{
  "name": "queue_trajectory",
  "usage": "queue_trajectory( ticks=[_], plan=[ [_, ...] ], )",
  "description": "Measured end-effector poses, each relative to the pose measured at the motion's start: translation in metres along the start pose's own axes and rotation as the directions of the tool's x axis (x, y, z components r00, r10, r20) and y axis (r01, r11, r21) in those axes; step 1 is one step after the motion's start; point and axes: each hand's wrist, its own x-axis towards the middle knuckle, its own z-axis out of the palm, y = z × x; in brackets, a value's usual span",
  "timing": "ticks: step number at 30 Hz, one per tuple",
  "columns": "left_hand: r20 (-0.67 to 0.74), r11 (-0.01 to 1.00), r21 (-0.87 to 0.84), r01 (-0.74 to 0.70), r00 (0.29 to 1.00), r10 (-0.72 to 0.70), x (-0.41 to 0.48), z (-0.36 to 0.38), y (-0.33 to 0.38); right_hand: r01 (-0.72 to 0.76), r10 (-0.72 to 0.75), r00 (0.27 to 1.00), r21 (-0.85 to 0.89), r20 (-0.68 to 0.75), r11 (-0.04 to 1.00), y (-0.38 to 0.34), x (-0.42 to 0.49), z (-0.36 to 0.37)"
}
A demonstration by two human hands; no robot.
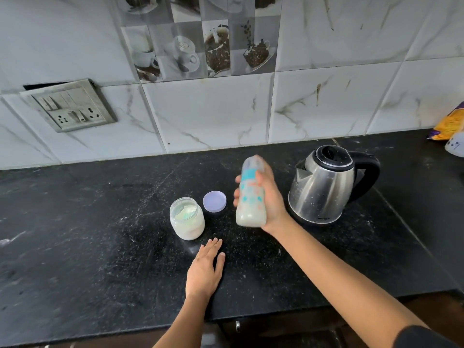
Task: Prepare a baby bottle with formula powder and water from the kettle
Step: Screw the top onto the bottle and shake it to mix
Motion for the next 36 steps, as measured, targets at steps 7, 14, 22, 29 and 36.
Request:
queue_trajectory(
  ticks=[7, 14, 22, 29, 36],
  plan=[
    [-0.004, 1.000, -0.006, -0.004, 1.000, 0.004, 0.000, 0.001, -0.001, -0.107, 0.124, 0.987, -0.158, 0.102, 0.982, 0.013, -0.018, -0.002],
    [-0.003, 1.000, -0.006, -0.006, 1.000, 0.006, -0.001, -0.001, 0.000, -0.066, 0.081, 0.990, 0.129, -0.113, 0.989, -0.002, 0.006, -0.002],
    [-0.006, 1.000, -0.010, -0.001, 1.000, 0.001, -0.001, -0.001, 0.002, -0.011, 0.042, 0.984, 0.178, -0.172, 0.984, -0.011, 0.011, -0.005],
    [-0.006, 1.000, -0.010, 0.008, 1.000, -0.008, -0.001, -0.002, 0.002, -0.046, 0.047, 0.998, 0.037, -0.035, 0.998, -0.004, -0.002, -0.005],
    [-0.004, 1.000, -0.010, 0.009, 1.000, -0.009, -0.002, -0.002, 0.001, -0.069, 0.067, 0.997, -0.063, -0.021, 0.996, 0.007, -0.014, -0.005]
  ],
)
